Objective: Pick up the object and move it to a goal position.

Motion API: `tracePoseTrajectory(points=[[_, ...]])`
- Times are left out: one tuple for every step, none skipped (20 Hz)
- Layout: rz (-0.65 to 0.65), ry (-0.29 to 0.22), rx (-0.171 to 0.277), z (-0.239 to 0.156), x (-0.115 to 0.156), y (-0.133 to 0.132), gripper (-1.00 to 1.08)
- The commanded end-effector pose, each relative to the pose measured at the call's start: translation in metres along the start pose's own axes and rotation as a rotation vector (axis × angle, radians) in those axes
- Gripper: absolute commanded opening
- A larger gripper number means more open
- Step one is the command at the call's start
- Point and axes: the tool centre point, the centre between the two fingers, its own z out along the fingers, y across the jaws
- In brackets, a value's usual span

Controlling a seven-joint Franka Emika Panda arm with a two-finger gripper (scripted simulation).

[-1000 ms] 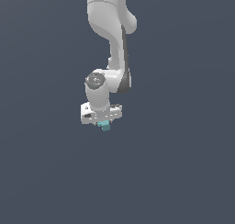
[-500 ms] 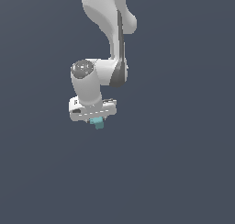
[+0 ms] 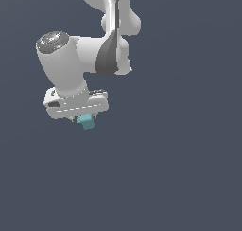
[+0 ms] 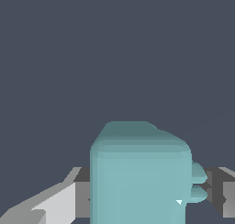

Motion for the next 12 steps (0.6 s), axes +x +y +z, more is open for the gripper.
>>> tracePoseTrajectory(points=[[0.000,-0.001,0.000,-0.023,0.005,0.011,-1.00],[0.000,-0.001,0.000,-0.031,0.008,0.016,-1.00],[0.000,-0.001,0.000,-0.039,0.010,0.020,-1.00],[0.000,-0.001,0.000,-0.046,0.012,0.024,-1.00],[0.000,-0.001,0.000,-0.054,0.014,0.028,-1.00],[0.000,-0.001,0.000,-0.061,0.016,0.031,-1.00],[0.000,-0.001,0.000,-0.067,0.018,0.035,-1.00],[0.000,-0.001,0.000,-0.074,0.019,0.038,-1.00],[0.000,-0.001,0.000,-0.079,0.021,0.041,-1.00],[0.000,-0.001,0.000,-0.085,0.023,0.044,-1.00],[0.000,-0.001,0.000,-0.089,0.024,0.047,-1.00],[0.000,-0.001,0.000,-0.094,0.026,0.049,-1.00]])
